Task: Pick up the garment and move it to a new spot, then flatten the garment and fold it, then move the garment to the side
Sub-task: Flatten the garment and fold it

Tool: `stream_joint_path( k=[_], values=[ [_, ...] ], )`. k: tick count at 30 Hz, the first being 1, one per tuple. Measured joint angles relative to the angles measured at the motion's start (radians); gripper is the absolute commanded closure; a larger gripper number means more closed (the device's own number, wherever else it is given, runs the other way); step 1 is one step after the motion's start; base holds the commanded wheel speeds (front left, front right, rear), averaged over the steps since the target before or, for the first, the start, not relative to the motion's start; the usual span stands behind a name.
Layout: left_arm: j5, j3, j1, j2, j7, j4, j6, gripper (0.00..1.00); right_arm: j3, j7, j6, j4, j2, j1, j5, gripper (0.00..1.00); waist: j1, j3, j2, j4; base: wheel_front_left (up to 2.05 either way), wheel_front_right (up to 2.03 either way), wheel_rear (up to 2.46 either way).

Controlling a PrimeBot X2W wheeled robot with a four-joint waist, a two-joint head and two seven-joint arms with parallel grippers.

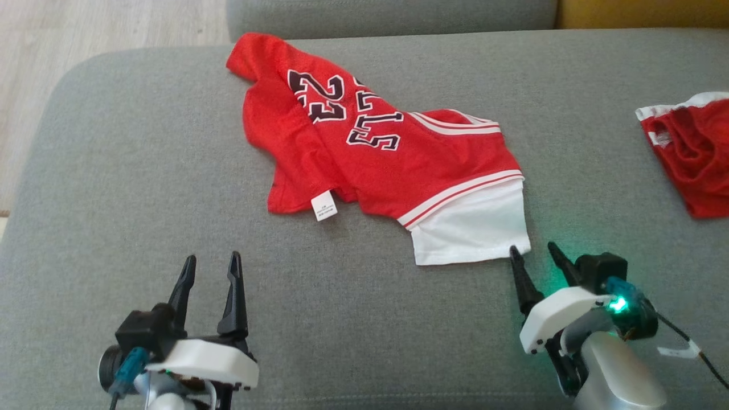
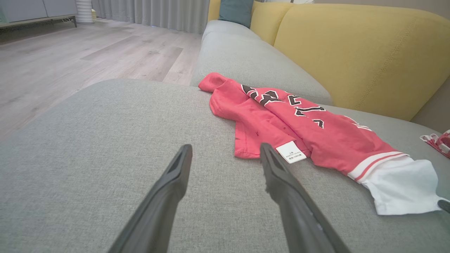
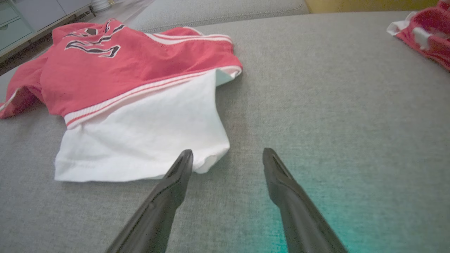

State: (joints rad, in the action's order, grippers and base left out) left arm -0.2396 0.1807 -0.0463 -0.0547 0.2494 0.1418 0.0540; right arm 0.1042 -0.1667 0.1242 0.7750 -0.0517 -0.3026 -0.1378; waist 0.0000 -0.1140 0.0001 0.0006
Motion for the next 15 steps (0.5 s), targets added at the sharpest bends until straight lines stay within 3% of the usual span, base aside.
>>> stream_joint_path(
  k=[6,8,9,13,15],
  values=[
    [-0.002,0.001,0.014,0.000,0.000,0.001,0.007,0.00,0.011,-0.008,0.000,0.074,0.000,-0.054,-0.009,0.00,0.0000,-0.015,0.0000,0.008,0.00,0.00,0.00],
    [-0.002,0.002,0.015,0.001,0.000,0.001,0.008,0.00,0.021,-0.009,0.000,0.089,0.000,-0.068,-0.012,0.31,0.0000,-0.017,0.0000,0.006,0.00,0.00,0.00],
    [-0.002,0.002,0.016,0.001,0.000,0.001,0.008,0.00,0.028,-0.010,0.000,0.099,0.000,-0.073,-0.013,0.56,0.0000,-0.018,0.0000,0.005,0.00,0.00,0.00],
    [-0.002,0.002,0.018,0.001,0.000,0.004,0.008,0.00,0.063,-0.008,0.000,0.125,0.000,-0.078,-0.034,0.96,0.0000,-0.021,0.0000,0.000,0.00,0.00,0.00],
    [-0.002,0.001,0.022,0.001,0.000,0.007,0.008,0.00,0.081,-0.008,0.000,0.131,0.000,-0.083,-0.045,1.00,0.0000,-0.022,0.0000,-0.003,0.00,0.00,0.00]
  ],
)
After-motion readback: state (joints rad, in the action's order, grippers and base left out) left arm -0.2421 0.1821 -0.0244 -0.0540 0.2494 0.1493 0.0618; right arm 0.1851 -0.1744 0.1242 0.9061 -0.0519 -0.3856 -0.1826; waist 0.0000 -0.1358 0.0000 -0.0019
